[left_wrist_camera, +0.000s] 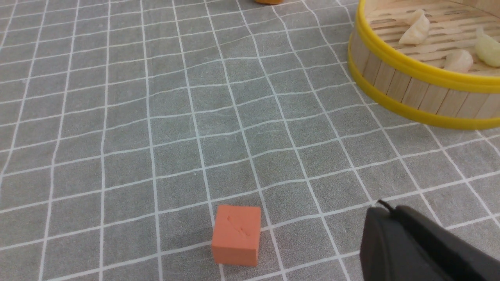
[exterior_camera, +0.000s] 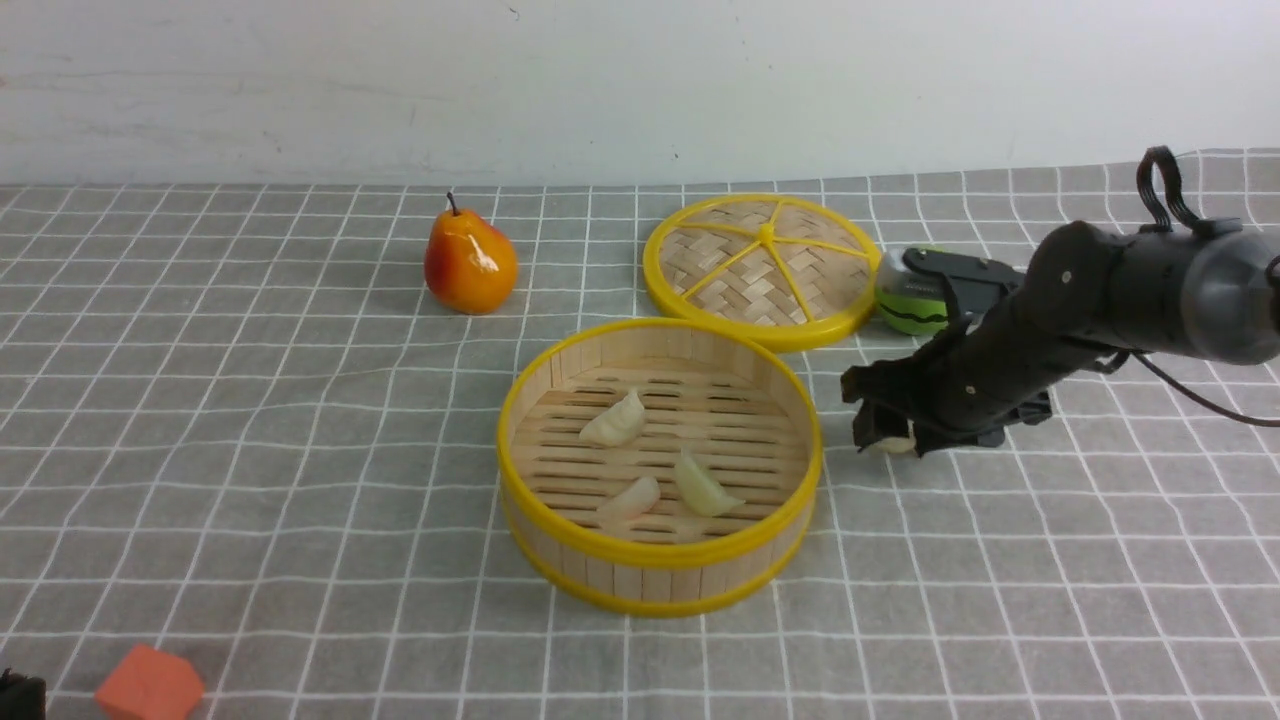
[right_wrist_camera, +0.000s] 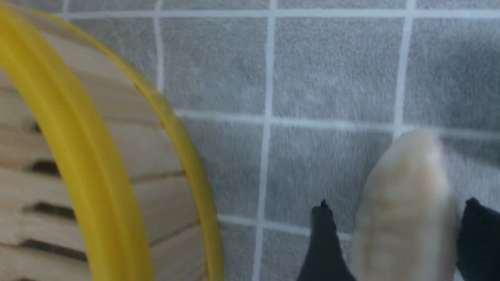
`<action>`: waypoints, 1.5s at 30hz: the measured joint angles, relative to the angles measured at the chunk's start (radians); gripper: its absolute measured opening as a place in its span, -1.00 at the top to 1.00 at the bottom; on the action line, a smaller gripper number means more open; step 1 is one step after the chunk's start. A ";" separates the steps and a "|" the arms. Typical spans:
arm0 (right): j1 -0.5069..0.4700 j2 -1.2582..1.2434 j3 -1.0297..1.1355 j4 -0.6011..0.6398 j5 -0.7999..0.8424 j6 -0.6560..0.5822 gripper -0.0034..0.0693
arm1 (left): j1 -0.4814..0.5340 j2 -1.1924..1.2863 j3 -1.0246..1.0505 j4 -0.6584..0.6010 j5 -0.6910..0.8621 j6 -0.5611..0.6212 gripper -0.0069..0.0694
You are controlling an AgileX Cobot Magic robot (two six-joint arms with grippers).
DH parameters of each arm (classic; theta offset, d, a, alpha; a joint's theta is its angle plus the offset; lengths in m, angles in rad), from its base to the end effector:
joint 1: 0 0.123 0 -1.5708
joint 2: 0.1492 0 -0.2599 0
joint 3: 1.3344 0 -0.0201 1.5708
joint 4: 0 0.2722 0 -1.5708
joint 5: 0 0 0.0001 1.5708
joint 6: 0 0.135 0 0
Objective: Put the dumplings into the steamer on the table with the grey tablecloth.
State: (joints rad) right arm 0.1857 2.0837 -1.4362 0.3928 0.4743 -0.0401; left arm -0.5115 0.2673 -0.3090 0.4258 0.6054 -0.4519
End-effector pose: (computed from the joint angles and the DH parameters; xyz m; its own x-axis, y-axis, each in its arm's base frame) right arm 0.4599 0.1105 0.0882 -0.8728 0.1445 -0.4661 -0.0056 0.9521 0.3058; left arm 0.1452 -0.0451 0.2279 -0.3921 0.1144 -0.9128 0.2537 0.9672 0.0123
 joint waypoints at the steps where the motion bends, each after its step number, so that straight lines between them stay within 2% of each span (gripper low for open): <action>1: 0.000 0.003 0.000 0.002 -0.021 0.000 -0.24 | 0.000 0.000 0.000 0.001 0.000 0.000 0.83; 4: 0.000 0.011 0.000 0.010 -0.045 -0.013 -0.02 | 0.000 0.000 0.000 0.003 0.000 0.000 0.83; 6: 0.000 0.012 0.000 0.008 -0.048 -0.037 0.24 | 0.000 0.000 0.000 0.003 0.000 0.000 0.83; 8: -0.001 0.012 -0.001 0.009 -0.045 -0.055 0.30 | 0.000 0.000 0.000 0.003 0.000 0.000 0.82; 11: -0.001 0.006 -0.015 0.006 0.014 -0.121 0.29 | 0.000 0.000 0.000 0.003 0.000 0.000 0.81; 13: 0.000 -0.011 -0.039 -0.003 0.113 -0.160 0.29 | 0.000 0.000 0.000 0.003 0.000 0.000 0.81; 18: 0.021 -0.089 -0.123 0.010 0.201 -0.182 0.29 | 0.000 0.000 0.000 0.003 -0.001 0.000 0.81; 23: 0.104 -0.117 -0.171 0.074 0.169 -0.261 0.29 | 0.000 0.000 0.000 0.004 -0.003 0.000 0.80; 28: 0.209 -0.023 -0.171 0.097 0.064 -0.384 0.29 | 0.000 0.000 0.000 0.006 -0.003 0.000 0.78; 32: 0.236 0.052 -0.171 0.097 0.021 -0.407 0.29 | 0.000 0.000 0.000 0.006 -0.003 0.000 0.77; 37: 0.233 0.042 -0.171 0.097 0.005 -0.410 -0.19 | 0.000 0.000 0.000 0.006 -0.003 0.000 0.75; 38: 0.231 0.014 -0.170 0.097 0.022 -0.410 -0.35 | 0.000 0.000 0.000 0.006 -0.003 0.000 0.75; 40: 0.222 -0.062 -0.170 0.093 0.089 -0.399 -0.47 | 0.000 0.000 0.000 0.007 -0.003 0.000 0.74; 42: 0.212 -0.126 -0.173 0.084 0.144 -0.392 -0.47 | 0.000 0.000 0.000 0.007 -0.003 0.000 0.74; 43: 0.200 -0.201 -0.184 0.064 0.204 -0.371 -0.42 | 0.000 0.000 0.000 0.007 -0.003 0.000 0.74; 44: 0.180 -0.310 -0.195 0.037 0.277 -0.341 -0.27 | 0.000 0.000 0.000 0.007 -0.002 0.000 0.73; 45: 0.174 -0.324 -0.197 0.028 0.293 -0.337 -0.24 | 0.000 0.000 0.000 0.007 -0.002 0.000 0.73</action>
State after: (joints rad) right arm 0.3593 1.7594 -1.6332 0.4213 0.7671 -0.3767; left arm -0.5115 0.2673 -0.3090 0.4328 0.6029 -0.4519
